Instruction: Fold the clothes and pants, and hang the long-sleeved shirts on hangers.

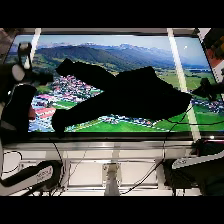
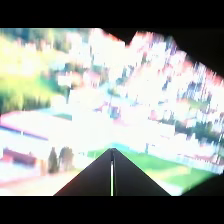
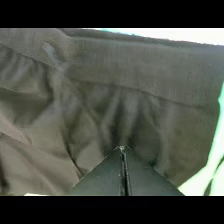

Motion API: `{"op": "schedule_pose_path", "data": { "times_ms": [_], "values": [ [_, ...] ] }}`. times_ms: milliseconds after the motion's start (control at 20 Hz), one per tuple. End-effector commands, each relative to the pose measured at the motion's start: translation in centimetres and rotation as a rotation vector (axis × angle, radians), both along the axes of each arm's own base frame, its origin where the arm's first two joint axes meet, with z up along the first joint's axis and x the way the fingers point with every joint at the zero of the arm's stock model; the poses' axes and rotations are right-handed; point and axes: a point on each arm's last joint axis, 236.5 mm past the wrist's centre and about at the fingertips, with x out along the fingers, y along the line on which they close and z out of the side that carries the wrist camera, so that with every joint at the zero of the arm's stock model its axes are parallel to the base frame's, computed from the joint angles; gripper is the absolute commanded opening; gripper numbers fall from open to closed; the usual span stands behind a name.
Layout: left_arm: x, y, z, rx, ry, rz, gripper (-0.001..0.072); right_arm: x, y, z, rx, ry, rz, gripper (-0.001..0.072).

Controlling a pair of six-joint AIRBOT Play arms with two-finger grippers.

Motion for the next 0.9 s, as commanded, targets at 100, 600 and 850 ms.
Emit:
{"op": "schedule_pose_path", "data": {
  "times_ms": [100, 600, 850],
  "values": [
    [-14.3, -0.2, -6.9, -0.230, 0.299, -0.041, 0.0004, -4.1, -1.7, -4.3, 0.068, 0.117, -0.039, 0.0312],
    [-18.1, -1.5, -11.1, -0.391, 0.363, -0.163, 0.0369, -3.0, -3.0, -5.2, 0.020, 0.087, -0.076, 0.0532],
    [-16.6, -0.8, -12.3, -0.376, 0.331, -0.153, 0.0369, -3.0, -2.5, -5.0, 0.041, 0.089, -0.070, 0.0532]
  ]
}}
